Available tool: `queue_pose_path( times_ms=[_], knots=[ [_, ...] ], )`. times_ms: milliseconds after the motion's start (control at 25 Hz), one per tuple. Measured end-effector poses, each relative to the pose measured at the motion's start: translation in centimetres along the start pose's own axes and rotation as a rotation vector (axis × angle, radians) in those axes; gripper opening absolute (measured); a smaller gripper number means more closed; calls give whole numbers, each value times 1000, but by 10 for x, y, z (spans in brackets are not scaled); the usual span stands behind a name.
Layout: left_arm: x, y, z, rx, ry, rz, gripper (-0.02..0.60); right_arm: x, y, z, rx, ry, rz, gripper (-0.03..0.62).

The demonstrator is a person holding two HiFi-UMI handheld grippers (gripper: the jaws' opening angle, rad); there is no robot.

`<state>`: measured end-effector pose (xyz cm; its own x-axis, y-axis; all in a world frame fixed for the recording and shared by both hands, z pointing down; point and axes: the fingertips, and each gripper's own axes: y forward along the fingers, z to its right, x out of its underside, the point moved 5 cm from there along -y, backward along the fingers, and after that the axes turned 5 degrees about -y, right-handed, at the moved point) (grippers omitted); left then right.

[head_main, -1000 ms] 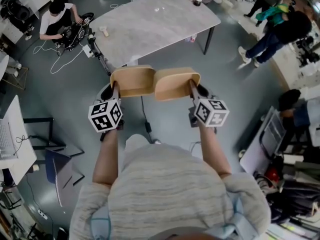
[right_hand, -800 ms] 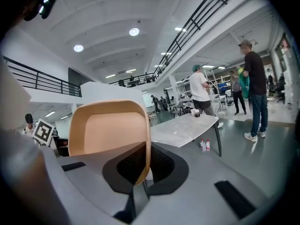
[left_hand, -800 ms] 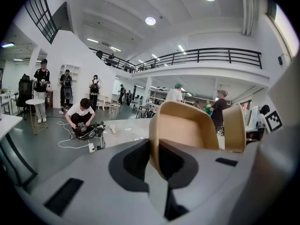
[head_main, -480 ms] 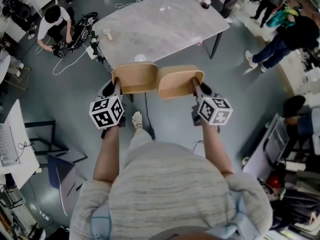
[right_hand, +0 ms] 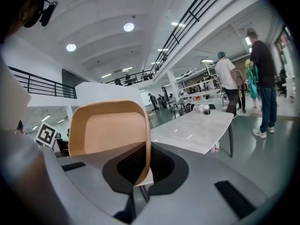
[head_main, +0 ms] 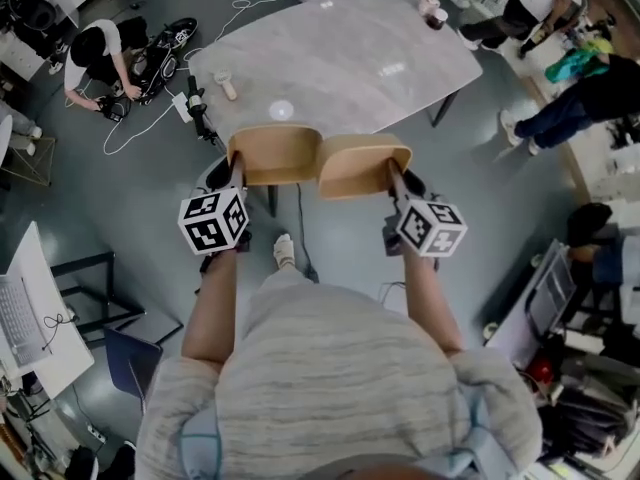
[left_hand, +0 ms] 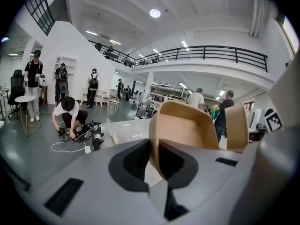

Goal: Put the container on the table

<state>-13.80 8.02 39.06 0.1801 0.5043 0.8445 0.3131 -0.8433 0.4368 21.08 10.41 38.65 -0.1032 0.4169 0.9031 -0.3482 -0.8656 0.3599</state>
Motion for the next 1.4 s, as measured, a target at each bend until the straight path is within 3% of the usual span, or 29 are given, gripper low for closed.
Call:
queue_pose_path(
  times_ms=[640,920,1400],
  knots=[
    [-59,97,-103,12,-22,-45,31,-32,124,-26,72,3,-30,5],
    [-61,127,-105,5,-50,-70,31,-42,158,-8,68,-4,-61,5],
    [-87,183,-89,-35,-73,-46,31,-72,217,37,23,-39,-102,5]
  ],
)
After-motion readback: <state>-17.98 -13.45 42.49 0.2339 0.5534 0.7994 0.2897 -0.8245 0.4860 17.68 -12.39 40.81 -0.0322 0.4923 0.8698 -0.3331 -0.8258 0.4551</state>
